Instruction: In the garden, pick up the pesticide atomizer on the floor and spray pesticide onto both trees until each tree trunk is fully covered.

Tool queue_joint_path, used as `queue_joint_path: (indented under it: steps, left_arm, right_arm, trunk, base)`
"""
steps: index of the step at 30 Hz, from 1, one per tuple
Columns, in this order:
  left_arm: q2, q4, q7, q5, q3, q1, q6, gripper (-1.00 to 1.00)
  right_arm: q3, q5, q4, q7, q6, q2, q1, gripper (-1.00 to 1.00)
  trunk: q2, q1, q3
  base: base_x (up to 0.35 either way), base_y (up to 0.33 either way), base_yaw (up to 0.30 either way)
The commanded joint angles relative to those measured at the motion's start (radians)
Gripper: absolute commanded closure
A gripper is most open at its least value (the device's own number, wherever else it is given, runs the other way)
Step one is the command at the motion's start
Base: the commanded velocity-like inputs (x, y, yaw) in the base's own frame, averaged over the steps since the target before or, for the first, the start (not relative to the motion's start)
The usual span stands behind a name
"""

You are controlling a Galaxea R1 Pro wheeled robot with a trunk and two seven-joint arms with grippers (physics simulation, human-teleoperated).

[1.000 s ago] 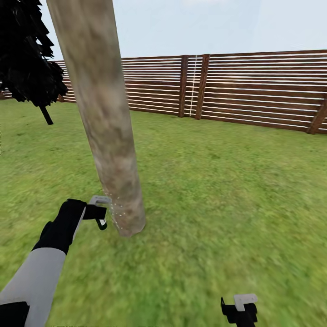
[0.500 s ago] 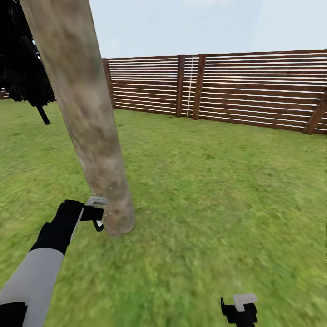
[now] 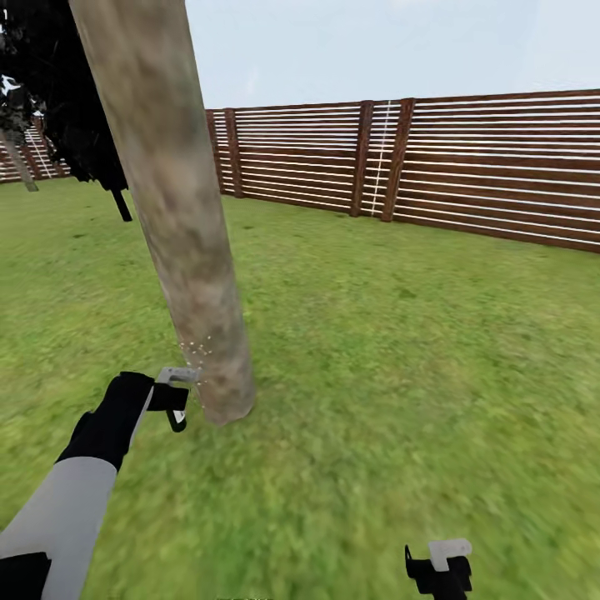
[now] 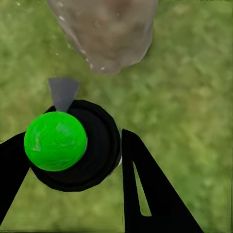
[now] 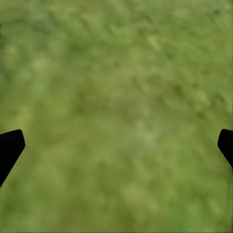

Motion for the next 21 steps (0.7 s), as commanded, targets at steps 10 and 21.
queue_joint_path:
  steps: [10,21]
  left_arm:
    - [-0.01,-0.001,-0.01,-0.009,0.052,-0.001,-0.001,1.0]
    - [-0.022,0.059,-0.01,-0.01,0.051,0.016,-0.003,1.0]
  right_arm:
    - [-0.005,0.011,0.001,-0.006,-0.001,0.0,0.0,-1.0]
    - [-0.004,0.011,0.001,-0.006,-0.001,0.0,0.0,-1.0]
  trunk:
    - [0.0,0.0,-0.001]
    - [0.0,0.0,-0.001]
  base:
    - [0.081,-0.273,0.113]
    - [0.091,-0.273,0.118]
